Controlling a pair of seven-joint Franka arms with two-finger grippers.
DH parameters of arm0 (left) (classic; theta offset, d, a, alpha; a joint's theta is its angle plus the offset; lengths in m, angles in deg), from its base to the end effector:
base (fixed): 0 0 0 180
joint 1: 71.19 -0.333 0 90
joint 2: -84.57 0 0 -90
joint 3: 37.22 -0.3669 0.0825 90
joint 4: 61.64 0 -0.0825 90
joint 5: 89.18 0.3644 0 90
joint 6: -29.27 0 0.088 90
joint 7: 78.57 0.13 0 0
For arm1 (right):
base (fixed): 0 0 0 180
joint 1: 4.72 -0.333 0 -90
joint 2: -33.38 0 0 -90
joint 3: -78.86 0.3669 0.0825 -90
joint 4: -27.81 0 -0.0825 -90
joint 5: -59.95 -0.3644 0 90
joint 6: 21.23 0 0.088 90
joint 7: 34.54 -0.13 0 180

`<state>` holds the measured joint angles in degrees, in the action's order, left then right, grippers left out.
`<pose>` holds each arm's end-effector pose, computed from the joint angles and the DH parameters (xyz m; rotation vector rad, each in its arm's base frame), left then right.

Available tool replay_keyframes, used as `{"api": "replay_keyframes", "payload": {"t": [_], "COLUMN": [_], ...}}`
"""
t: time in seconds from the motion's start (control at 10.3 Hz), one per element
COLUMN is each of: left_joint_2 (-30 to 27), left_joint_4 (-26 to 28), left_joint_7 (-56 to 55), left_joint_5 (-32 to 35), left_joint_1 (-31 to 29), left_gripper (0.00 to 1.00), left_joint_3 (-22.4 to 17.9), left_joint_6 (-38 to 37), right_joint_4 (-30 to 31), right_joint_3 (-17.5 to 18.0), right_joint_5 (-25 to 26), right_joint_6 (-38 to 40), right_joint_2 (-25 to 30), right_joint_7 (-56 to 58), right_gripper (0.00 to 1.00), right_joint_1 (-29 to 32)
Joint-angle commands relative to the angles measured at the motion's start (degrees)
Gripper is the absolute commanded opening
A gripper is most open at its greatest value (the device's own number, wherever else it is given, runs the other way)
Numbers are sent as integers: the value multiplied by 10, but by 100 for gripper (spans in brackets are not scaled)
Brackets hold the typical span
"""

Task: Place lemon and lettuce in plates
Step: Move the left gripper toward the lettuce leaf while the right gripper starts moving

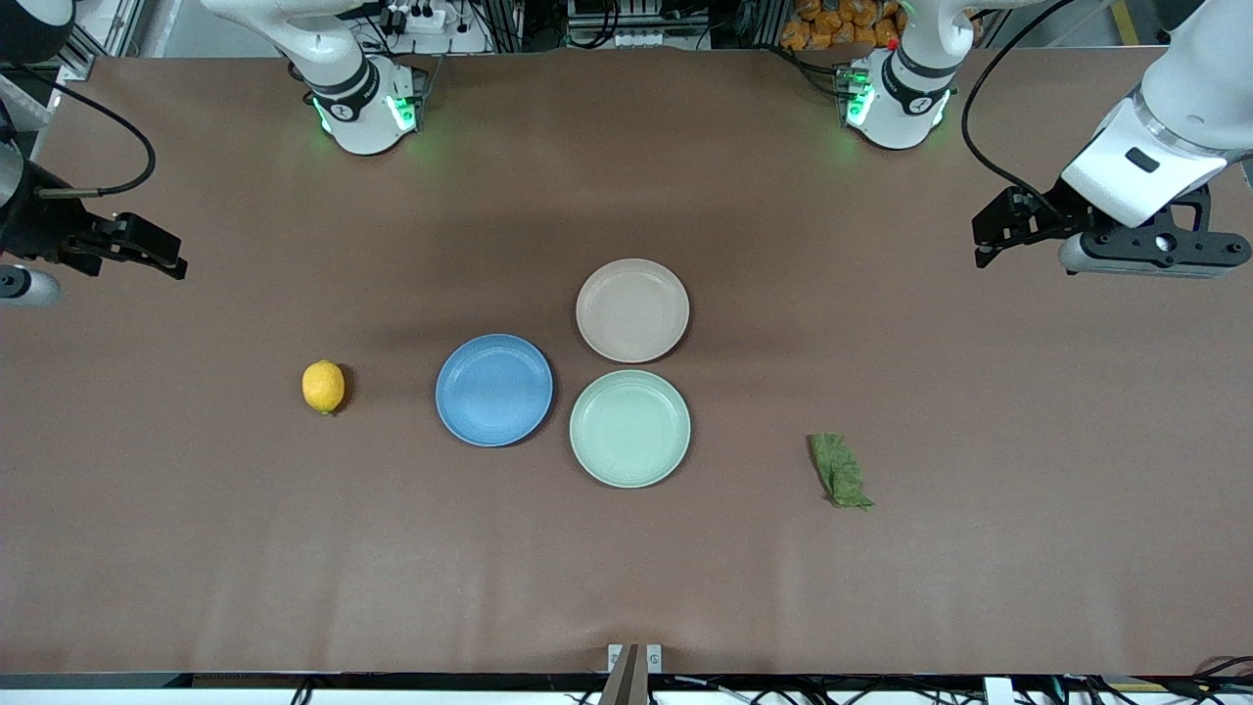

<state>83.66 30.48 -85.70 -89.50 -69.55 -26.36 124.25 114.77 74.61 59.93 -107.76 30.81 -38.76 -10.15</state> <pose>0.5260 -0.1183 0.6519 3.1229 -0.1461 0.1003 0.5435 0.0123 0.6470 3.1340 -0.0832 -0.0816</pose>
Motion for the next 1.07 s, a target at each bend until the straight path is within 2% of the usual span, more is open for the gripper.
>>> {"api": "replay_keyframes", "payload": {"t": [0.0, 0.49, 0.97], "left_joint_2": [1, 30, 136], "left_joint_4": [-9, -10, -31], "left_joint_7": [12, 1, -75], "left_joint_5": [4, 7, 12], "left_joint_1": [6, 5, 5], "left_gripper": [100, 100, 100], "left_joint_3": [-6, 0, -1], "left_joint_6": [-8, -8, 11], "right_joint_4": [-1, -2, 2], "right_joint_3": [3, 3, 4], "right_joint_5": [7, 7, 3], "right_joint_6": [-3, -2, -12], "right_joint_2": [6, 6, 6], "right_joint_7": [-3, -3, 3], "right_gripper": [100, 100, 100], "right_joint_1": [0, 0, 4]}}
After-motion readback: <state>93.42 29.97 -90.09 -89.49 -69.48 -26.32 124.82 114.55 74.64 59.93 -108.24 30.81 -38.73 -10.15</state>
